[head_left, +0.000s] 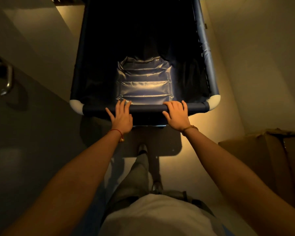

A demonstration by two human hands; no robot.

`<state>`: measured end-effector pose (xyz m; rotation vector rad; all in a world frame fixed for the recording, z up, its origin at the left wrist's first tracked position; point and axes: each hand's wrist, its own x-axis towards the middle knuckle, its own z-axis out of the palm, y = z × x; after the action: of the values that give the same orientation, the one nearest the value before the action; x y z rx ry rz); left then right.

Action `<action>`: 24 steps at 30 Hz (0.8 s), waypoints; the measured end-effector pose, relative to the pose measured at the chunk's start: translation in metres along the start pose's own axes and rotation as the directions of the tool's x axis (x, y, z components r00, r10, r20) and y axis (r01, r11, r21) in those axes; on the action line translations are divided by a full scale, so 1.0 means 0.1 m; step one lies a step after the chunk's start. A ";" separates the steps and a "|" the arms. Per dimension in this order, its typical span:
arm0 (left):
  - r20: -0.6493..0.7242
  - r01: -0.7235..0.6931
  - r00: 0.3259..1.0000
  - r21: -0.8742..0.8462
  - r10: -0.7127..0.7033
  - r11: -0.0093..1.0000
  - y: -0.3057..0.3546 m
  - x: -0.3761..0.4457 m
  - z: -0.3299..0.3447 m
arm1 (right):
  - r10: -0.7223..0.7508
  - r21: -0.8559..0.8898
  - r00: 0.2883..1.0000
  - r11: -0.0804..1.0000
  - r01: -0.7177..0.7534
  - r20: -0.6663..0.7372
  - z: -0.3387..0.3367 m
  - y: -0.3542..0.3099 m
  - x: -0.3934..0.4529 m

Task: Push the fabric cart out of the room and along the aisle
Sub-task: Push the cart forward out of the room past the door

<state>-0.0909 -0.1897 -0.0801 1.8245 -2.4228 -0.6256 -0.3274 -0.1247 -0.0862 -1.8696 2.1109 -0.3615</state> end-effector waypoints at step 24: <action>0.060 -0.036 0.998 0.025 0.035 0.999 0.20 2.59 -0.58 | 0.015 -0.018 0.998 1.000 -0.013 0.063 -0.43 0.51 2.66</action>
<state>-0.1723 -0.4429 -0.0722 1.7928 -2.5065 -0.6585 -0.4201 -0.3825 -0.0802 -1.8500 2.0907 -0.2777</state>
